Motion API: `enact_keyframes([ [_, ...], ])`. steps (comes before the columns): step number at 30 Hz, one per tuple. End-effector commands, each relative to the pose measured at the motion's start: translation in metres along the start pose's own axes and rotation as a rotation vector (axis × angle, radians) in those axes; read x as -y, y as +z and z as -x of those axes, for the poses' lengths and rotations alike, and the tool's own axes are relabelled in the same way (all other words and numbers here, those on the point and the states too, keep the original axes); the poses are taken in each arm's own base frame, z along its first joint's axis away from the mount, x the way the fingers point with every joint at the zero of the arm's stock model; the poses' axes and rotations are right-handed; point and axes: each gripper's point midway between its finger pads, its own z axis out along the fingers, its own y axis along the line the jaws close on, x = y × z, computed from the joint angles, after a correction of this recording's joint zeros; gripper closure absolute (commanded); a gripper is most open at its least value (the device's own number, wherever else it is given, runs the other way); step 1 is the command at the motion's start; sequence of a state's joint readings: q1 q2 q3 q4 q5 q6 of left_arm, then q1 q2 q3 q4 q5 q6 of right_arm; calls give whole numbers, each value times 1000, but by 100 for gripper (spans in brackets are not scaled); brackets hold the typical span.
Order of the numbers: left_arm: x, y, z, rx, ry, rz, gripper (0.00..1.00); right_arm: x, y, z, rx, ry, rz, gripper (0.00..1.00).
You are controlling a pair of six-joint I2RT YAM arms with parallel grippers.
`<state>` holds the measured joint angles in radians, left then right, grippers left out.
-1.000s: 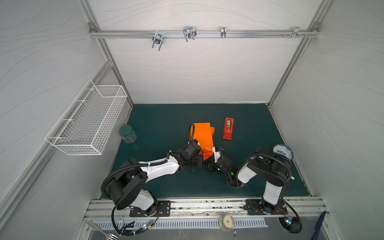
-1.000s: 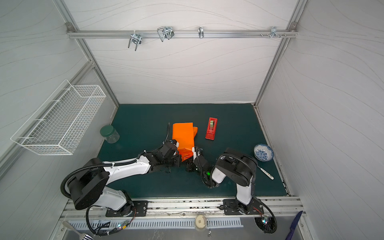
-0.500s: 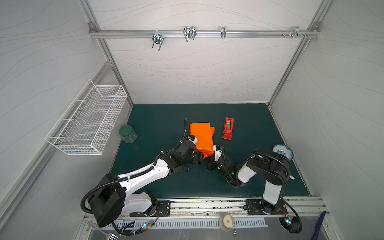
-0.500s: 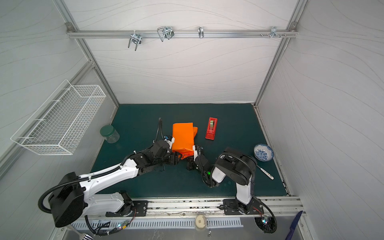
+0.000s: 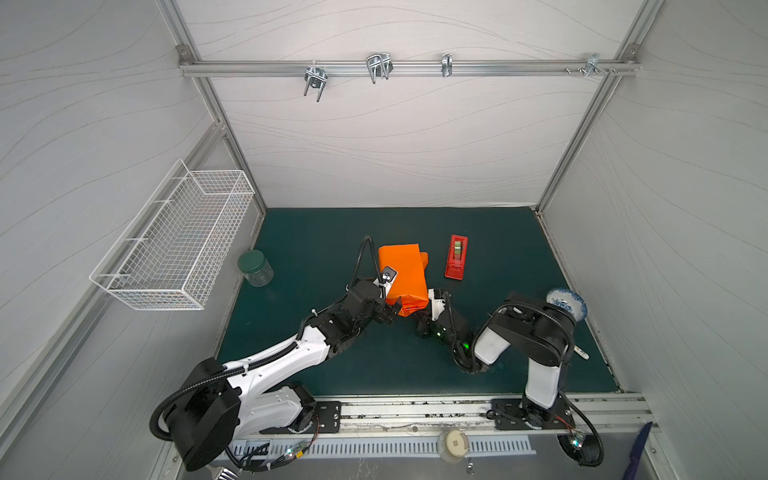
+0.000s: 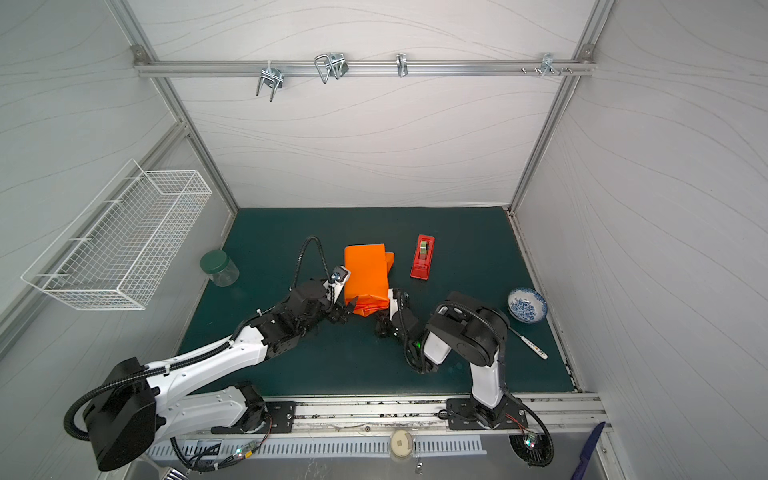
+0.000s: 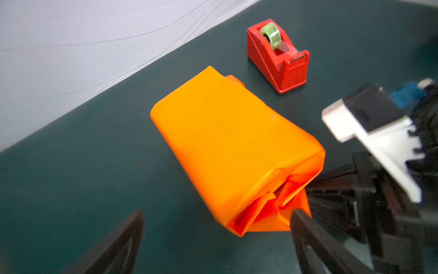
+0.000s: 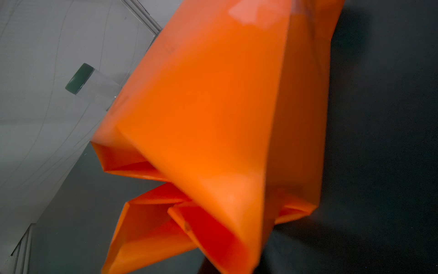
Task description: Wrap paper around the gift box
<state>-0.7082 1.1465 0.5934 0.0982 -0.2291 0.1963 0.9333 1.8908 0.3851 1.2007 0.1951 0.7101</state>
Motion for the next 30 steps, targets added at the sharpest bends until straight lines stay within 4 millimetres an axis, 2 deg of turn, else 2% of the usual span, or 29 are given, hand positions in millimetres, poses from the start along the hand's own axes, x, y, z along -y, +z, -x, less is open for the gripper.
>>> enact_keyframes([
  [1,6,0,14,102,215,-80,1,0,1,8,38,9,9,99],
  [4,27,-10,8,172,378,-181,1,1,1,8,37,9,7,100],
  [6,37,-12,-3,191,488,-222,1,0,1,8,39,9,9,100],
  [9,47,-10,-18,185,603,-267,1,1,1,9,40,12,6,100],
  [13,52,1,-26,177,706,-280,1,2,0,10,43,13,1,100],
  [21,48,18,-17,211,851,-210,1,3,0,10,44,15,-1,100],
  [30,59,40,-14,241,929,-199,1,4,-1,10,44,15,-5,100],
])
